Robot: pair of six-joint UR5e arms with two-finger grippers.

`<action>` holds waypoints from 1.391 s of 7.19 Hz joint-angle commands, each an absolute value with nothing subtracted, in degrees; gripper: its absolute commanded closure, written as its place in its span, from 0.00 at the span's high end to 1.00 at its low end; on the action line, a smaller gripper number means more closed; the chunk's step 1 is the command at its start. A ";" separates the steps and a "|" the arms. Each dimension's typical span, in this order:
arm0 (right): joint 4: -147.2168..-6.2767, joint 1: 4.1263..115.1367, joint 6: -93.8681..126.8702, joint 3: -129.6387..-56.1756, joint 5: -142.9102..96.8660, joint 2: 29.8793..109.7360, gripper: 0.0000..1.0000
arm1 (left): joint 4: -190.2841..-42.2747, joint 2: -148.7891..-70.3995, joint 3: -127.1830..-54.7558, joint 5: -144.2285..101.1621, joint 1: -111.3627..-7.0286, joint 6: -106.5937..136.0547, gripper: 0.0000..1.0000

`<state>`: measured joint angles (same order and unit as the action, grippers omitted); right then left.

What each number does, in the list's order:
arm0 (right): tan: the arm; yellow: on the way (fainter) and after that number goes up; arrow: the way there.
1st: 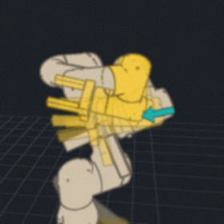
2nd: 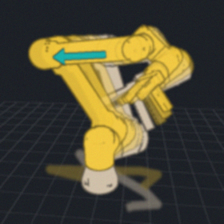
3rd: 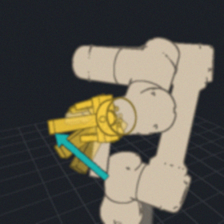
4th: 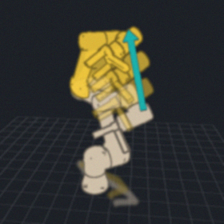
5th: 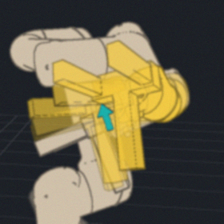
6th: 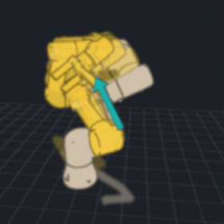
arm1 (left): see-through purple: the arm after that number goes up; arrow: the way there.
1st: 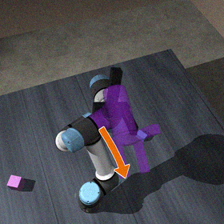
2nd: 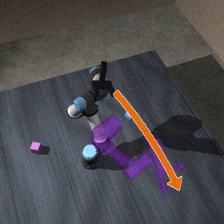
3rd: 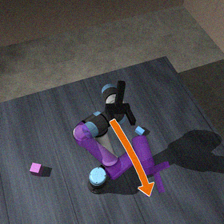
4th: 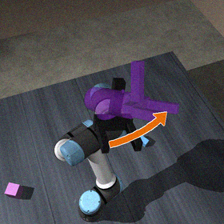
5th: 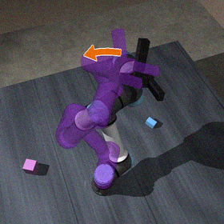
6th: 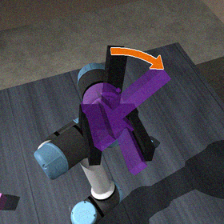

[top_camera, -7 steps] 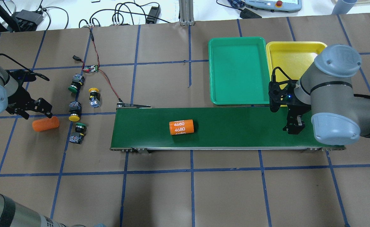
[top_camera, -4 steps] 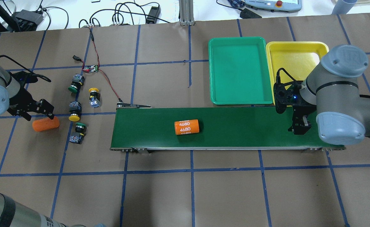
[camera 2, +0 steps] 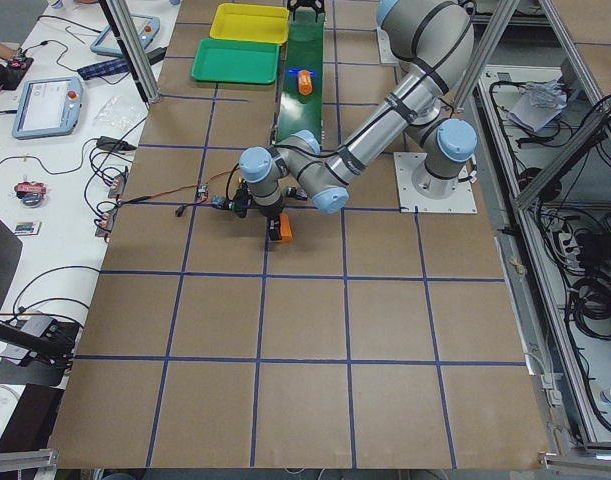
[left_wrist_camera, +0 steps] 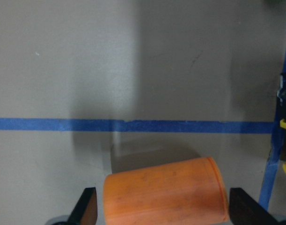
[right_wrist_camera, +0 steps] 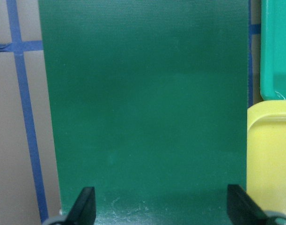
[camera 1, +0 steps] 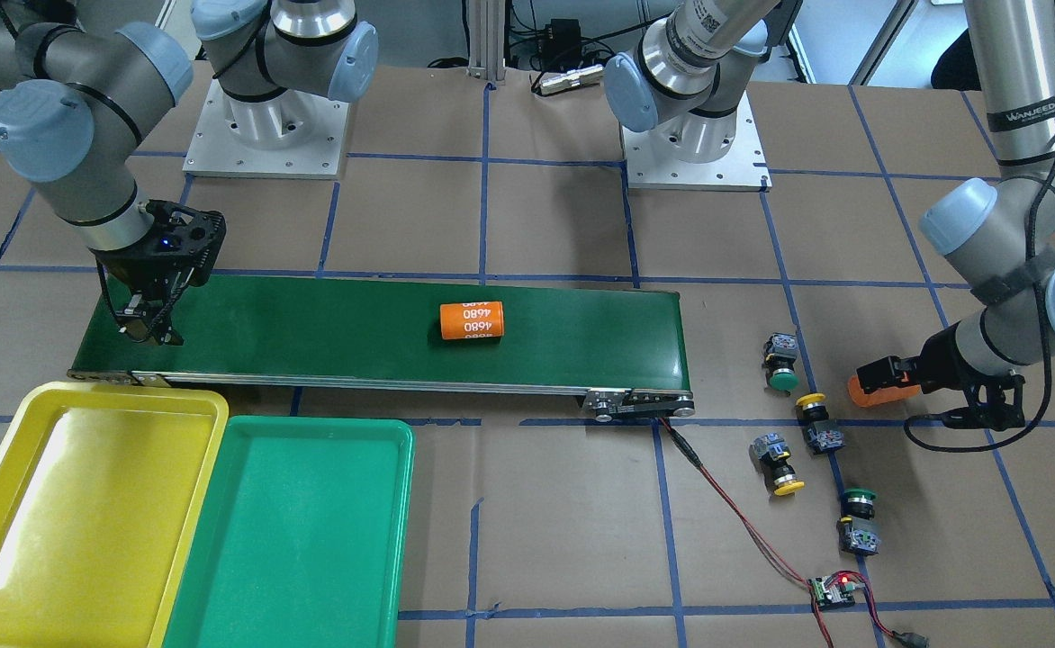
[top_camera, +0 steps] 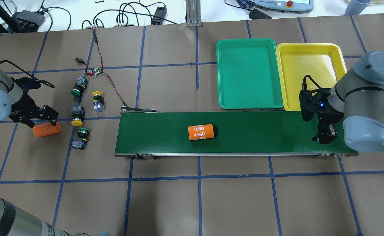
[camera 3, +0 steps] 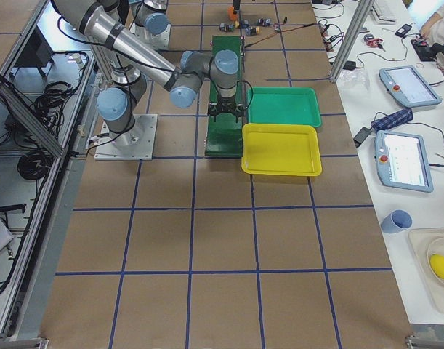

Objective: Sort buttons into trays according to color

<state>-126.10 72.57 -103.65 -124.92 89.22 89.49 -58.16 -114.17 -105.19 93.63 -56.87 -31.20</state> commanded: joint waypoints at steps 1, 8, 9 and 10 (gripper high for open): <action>-126.91 72.25 -109.81 -126.29 89.12 89.73 1.00 | -58.18 -114.44 -104.94 93.60 -56.87 -31.20 1.00; -128.76 72.95 -105.56 -129.11 88.86 91.49 1.00 | -58.27 -115.31 -105.29 92.28 -56.69 -31.47 1.00; -128.76 73.04 -105.56 -129.20 88.86 91.49 1.00 | -58.27 -115.57 -104.77 92.29 -56.69 -31.46 0.84; -128.76 73.04 -105.56 -129.37 88.86 91.49 1.00 | -58.36 -115.49 -104.59 92.55 -56.69 -31.55 0.26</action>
